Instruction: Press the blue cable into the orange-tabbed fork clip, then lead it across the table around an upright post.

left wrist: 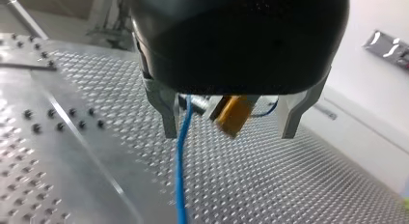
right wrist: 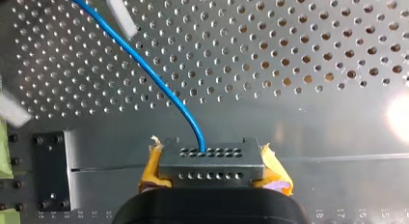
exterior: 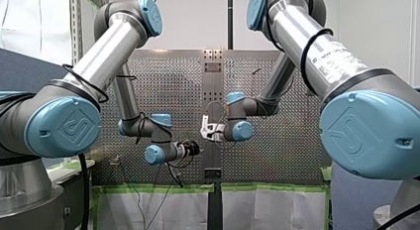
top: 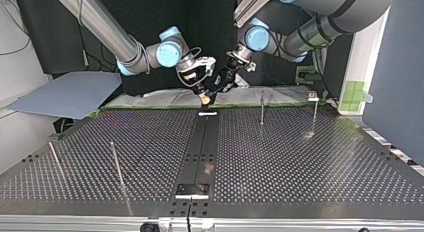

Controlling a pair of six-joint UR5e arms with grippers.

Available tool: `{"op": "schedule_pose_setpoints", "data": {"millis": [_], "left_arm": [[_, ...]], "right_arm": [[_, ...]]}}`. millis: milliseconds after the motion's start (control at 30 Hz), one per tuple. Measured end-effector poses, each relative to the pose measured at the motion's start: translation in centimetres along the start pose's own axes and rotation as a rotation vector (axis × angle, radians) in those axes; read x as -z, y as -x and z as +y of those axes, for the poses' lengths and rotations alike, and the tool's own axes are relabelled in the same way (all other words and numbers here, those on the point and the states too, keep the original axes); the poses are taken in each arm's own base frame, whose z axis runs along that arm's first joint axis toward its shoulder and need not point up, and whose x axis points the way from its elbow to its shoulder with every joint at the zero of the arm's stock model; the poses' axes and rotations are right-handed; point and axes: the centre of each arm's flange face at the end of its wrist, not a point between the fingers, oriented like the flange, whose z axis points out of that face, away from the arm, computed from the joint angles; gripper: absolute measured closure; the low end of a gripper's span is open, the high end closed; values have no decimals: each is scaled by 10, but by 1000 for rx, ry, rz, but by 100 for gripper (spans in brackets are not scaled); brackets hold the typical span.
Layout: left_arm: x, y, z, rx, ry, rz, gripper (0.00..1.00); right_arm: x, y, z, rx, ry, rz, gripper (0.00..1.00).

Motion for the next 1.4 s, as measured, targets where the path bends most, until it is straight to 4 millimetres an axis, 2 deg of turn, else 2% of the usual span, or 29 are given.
{"op": "schedule_pose_setpoints", "data": {"millis": [567,800,1000,1033,1067,1133,1167,1200,1233,1267,1300,1400], "left_arm": [[2,15,16,182,78,-66,0],[3,17,19,253,93,-70,0],[4,19,21,242,105,-82,0],[4,20,22,236,108,-86,11],[4,21,23,230,113,-92,11],[4,23,25,210,125,-107,52],[4,24,26,201,130,-113,52],[4,26,27,188,137,-120,67],[4,26,27,177,142,-125,88],[5,27,28,167,145,-128,88],[5,28,29,156,149,-131,100],[5,29,30,136,155,-134,100]], "right_arm": [[4,-1,-20,9,-29,-19,100],[4,-1,-22,9,-32,-19,100],[4,-1,-22,8,-32,-19,100],[4,-1,-22,8,-32,-19,100],[4,-1,-22,8,-32,-19,100],[4,-1,-22,8,-32,-19,100],[4,-1,-22,8,-32,-20,100],[4,-1,-22,8,-32,-20,100],[4,-1,-22,8,-32,-19,100],[4,-1,-22,8,-32,-19,100],[4,-1,-22,8,-31,-18,100],[4,-1,-21,8,-31,-19,100]]}}
